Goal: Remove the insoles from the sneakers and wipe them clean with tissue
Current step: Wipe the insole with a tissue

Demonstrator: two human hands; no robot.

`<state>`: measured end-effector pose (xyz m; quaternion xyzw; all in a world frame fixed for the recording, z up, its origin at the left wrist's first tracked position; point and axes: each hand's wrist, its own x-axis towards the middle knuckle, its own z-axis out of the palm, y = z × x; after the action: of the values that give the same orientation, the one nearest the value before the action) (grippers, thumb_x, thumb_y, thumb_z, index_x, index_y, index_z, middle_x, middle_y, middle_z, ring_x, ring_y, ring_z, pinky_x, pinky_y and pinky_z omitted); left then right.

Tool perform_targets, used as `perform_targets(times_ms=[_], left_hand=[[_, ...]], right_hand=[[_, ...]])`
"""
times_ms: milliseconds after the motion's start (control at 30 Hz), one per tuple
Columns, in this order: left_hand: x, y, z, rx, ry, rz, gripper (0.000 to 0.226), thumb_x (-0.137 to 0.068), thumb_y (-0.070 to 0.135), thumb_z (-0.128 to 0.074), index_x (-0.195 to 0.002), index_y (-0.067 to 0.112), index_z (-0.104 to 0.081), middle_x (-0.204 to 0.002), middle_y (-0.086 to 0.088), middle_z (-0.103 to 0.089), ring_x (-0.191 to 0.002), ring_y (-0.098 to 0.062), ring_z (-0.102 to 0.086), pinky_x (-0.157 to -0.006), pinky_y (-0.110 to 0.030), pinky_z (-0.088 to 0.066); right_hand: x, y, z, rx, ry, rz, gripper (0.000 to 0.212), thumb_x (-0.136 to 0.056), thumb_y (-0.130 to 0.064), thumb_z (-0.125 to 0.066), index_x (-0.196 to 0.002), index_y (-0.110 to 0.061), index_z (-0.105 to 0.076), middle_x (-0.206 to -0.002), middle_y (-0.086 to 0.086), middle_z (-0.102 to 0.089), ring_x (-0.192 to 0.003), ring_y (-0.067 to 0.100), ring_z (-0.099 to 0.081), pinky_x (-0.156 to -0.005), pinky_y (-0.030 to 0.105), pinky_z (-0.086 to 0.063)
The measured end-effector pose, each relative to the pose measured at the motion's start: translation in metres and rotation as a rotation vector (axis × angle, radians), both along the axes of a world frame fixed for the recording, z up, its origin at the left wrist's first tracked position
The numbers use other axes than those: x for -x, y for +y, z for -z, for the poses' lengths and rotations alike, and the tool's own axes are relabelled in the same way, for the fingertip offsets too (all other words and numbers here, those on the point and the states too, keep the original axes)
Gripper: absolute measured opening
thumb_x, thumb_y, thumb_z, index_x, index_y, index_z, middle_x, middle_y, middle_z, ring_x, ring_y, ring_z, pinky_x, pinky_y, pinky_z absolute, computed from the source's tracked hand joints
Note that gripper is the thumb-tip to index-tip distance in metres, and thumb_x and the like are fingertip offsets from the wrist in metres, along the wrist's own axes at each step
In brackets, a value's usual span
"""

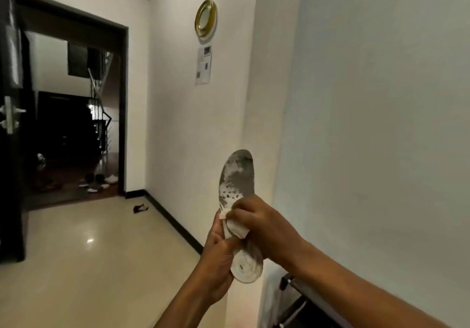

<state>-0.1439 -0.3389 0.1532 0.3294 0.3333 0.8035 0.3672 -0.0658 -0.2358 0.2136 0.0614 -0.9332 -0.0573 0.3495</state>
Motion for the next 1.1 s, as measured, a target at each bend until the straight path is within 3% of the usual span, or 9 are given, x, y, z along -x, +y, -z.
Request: perform_targets(times_ms=[100,267,367,533,633,767,900,1033,1100], left_hand=[[-0.024,0.000,-0.039,-0.019,0.021,0.088,0.077,-0.093,-0.021,-0.041,-0.138,0.039,-0.055,-0.132,-0.014,-0.066,-0.116,-0.043,-0.066,-0.085,-0.067,-0.054],[-0.056,-0.007,-0.086,-0.059,0.063,0.100,0.075,-0.095,-0.015,-0.047,-0.140,0.045,-0.052,-0.134,-0.012,-0.062,-0.121,-0.043,-0.062,-0.086,-0.068,-0.054],[-0.071,-0.015,-0.103,-0.108,0.116,0.188,0.082,-0.093,-0.020,-0.046,-0.135,0.050,-0.055,-0.138,-0.012,-0.060,-0.116,-0.045,-0.065,-0.083,-0.068,-0.053],[-0.094,-0.027,-0.128,-0.072,0.208,0.181,0.086,-0.095,-0.014,-0.051,-0.145,0.055,-0.038,-0.145,-0.008,-0.050,-0.118,-0.045,-0.062,-0.078,-0.063,-0.057],[-0.104,-0.032,-0.137,-0.129,0.247,0.247,0.084,-0.091,-0.015,-0.050,-0.141,0.052,-0.047,-0.141,-0.017,-0.054,-0.113,-0.046,-0.066,-0.082,-0.066,-0.054],[-0.118,-0.036,-0.151,-0.124,0.260,0.232,0.084,-0.097,-0.015,-0.046,-0.142,0.056,-0.042,-0.143,-0.006,-0.054,-0.113,-0.045,-0.067,-0.081,-0.064,-0.056],[-0.123,-0.036,-0.160,-0.168,0.306,0.274,0.081,-0.087,-0.012,-0.053,-0.138,0.051,-0.051,-0.133,-0.014,-0.062,-0.112,-0.045,-0.067,-0.081,-0.065,-0.055],[-0.124,-0.036,-0.169,-0.173,0.307,0.269,0.078,-0.096,-0.016,-0.046,-0.140,0.049,-0.049,-0.125,-0.010,-0.067,-0.109,-0.044,-0.069,-0.078,-0.064,-0.056],[-0.122,-0.035,-0.171,-0.190,0.340,0.263,0.080,-0.095,-0.015,-0.046,-0.137,0.052,-0.052,-0.125,-0.009,-0.067,-0.110,-0.044,-0.068,-0.078,-0.063,-0.056]], right_hand=[[-0.028,0.012,-0.049,0.125,0.224,0.098,0.024,-0.085,-0.006,-0.071,-0.109,-0.010,-0.070,-0.108,0.007,-0.063,-0.096,0.019,-0.058,-0.076,0.027,-0.050],[-0.061,-0.007,-0.091,-0.147,0.118,0.020,0.037,-0.086,-0.009,-0.074,-0.121,-0.009,-0.063,-0.113,0.011,-0.064,-0.097,0.024,-0.063,-0.076,0.031,-0.057],[-0.078,-0.004,-0.122,0.045,0.360,0.091,0.043,-0.085,-0.006,-0.074,-0.126,-0.007,-0.062,-0.119,0.015,-0.063,-0.104,0.030,-0.062,-0.082,0.033,-0.055],[-0.100,-0.025,-0.143,-0.190,0.187,-0.020,0.040,-0.079,-0.002,-0.079,-0.117,-0.004,-0.068,-0.109,0.015,-0.066,-0.093,0.028,-0.066,-0.073,0.034,-0.059],[-0.112,-0.018,-0.169,-0.035,0.399,-0.006,0.037,-0.076,0.003,-0.079,-0.112,-0.004,-0.071,-0.107,0.014,-0.066,-0.092,0.031,-0.066,-0.074,0.041,-0.059],[-0.121,-0.031,-0.174,-0.245,0.280,-0.047,0.039,-0.077,-0.002,-0.081,-0.114,-0.004,-0.070,-0.107,0.014,-0.066,-0.093,0.029,-0.065,-0.072,0.035,-0.058],[-0.135,-0.024,-0.204,-0.020,0.506,-0.012,0.036,-0.076,-0.001,-0.082,-0.111,-0.007,-0.072,-0.111,0.011,-0.066,-0.097,0.027,-0.065,-0.077,0.041,-0.059],[-0.139,-0.032,-0.208,-0.220,0.347,-0.044,0.037,-0.075,0.000,-0.082,-0.111,-0.005,-0.072,-0.109,0.013,-0.066,-0.094,0.027,-0.065,-0.074,0.034,-0.058],[-0.142,-0.027,-0.220,-0.107,0.470,-0.028,0.040,-0.070,0.003,-0.084,-0.107,-0.005,-0.073,-0.108,0.014,-0.067,-0.094,0.028,-0.066,-0.074,0.038,-0.059]])
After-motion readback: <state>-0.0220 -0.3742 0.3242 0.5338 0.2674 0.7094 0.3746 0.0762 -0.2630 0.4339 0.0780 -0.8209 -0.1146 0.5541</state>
